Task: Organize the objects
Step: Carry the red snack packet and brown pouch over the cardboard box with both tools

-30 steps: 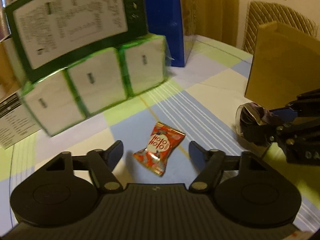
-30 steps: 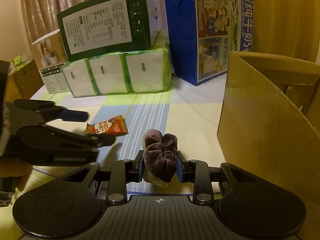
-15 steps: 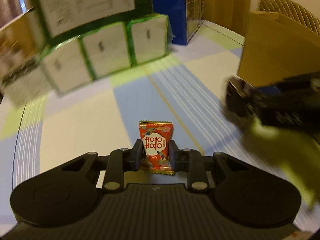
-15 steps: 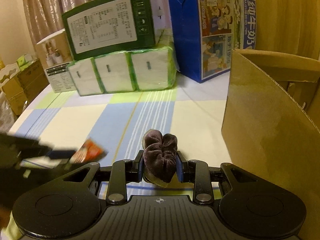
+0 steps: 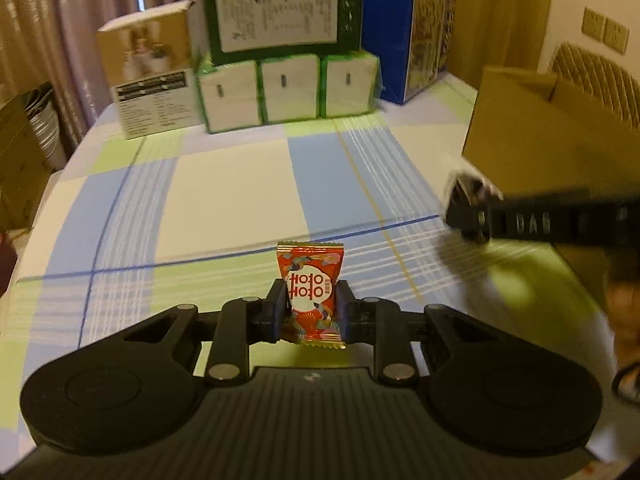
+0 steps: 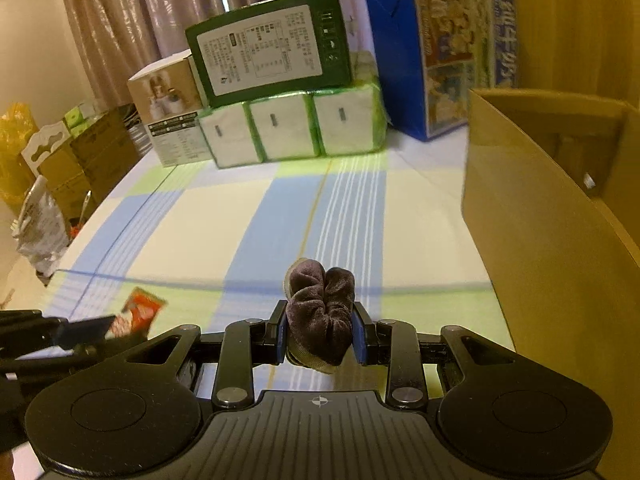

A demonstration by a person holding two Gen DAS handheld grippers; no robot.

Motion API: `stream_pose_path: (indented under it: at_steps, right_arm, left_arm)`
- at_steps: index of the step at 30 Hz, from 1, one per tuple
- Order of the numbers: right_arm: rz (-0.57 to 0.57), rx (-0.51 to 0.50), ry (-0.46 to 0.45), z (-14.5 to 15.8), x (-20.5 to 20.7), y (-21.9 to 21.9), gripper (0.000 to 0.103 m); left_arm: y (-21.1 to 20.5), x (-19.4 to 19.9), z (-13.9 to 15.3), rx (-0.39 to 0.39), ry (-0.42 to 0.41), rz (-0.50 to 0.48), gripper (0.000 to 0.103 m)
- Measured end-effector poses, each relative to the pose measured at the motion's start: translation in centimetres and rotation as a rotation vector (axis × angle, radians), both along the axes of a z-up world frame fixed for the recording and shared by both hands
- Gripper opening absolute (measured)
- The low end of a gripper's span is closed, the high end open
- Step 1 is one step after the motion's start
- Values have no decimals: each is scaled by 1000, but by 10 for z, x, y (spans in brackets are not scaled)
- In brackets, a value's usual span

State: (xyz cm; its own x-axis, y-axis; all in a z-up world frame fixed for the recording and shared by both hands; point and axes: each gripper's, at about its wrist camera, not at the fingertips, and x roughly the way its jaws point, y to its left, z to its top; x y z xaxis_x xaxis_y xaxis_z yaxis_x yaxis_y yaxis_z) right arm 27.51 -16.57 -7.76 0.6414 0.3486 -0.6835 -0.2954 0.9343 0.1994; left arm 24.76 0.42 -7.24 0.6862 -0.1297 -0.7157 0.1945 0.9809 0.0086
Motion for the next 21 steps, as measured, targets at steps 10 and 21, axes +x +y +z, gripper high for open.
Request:
stream_pose_path:
  at_steps: [10,21]
  right_arm:
    - [-26,18,47,49,-102,-37,28]
    - [-39,-13,-13,100,-190,-72,28]
  left_arm:
    - [-20,-90,55,-103,-14,58,21]
    - [-61,-174,94,-147,-34,33,21]
